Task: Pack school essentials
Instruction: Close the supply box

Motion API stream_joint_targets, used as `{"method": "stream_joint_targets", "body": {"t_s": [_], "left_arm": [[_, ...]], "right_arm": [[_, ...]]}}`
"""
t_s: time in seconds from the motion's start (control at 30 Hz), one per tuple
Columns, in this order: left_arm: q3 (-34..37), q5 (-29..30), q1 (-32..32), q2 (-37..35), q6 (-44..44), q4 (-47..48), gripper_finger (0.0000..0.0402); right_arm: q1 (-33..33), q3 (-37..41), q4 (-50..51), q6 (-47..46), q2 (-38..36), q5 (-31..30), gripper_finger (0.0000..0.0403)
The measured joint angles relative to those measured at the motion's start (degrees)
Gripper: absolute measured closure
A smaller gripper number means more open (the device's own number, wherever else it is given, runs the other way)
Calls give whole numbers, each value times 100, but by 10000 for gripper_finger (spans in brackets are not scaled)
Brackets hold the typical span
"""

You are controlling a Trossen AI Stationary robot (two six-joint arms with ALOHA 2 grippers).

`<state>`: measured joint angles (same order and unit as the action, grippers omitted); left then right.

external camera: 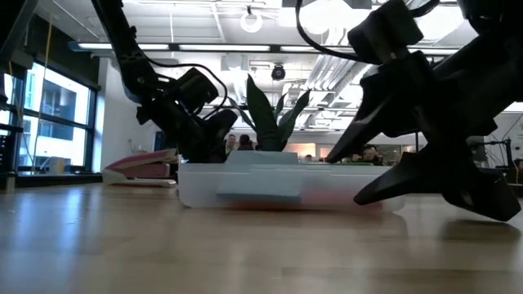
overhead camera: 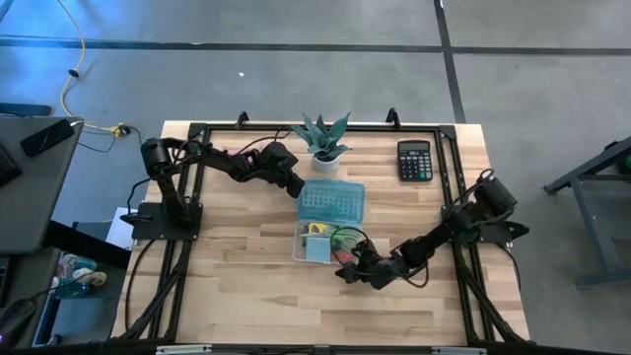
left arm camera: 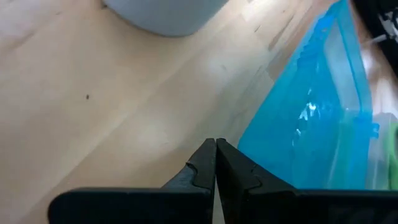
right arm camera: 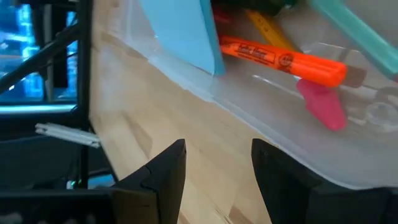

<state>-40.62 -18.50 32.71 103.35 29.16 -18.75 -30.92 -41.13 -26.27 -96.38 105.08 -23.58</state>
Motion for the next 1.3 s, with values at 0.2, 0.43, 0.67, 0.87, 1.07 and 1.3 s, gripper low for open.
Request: {"method": "stream_joint_targets", "body": {"t_s": [0.2,0.43,0.67,0.87,1.07,1.3], "left_arm": [[2,-278,0,-281,-335,-27,401],[0,-425,-27,-830,-921,382,401],[2,-984,-49,-1132,-1539,608,401],[2,-1566,-254,-1353,-1966,639,401],[2,-1660,-628,-1458,-2334,970,401],[2,-1530,-1019,-1460,-2386,1175,401]], "right_arm": [[0,-320,911,-278,-33,-38,231],[21,-430,1125,-335,-33,-376,256],[36,-430,1197,-435,-33,-401,265],[126,-430,1212,-540,-34,-394,265],[136,-430,1166,-534,-35,-399,265],[116,-430,658,-244,-35,-346,265]]}}
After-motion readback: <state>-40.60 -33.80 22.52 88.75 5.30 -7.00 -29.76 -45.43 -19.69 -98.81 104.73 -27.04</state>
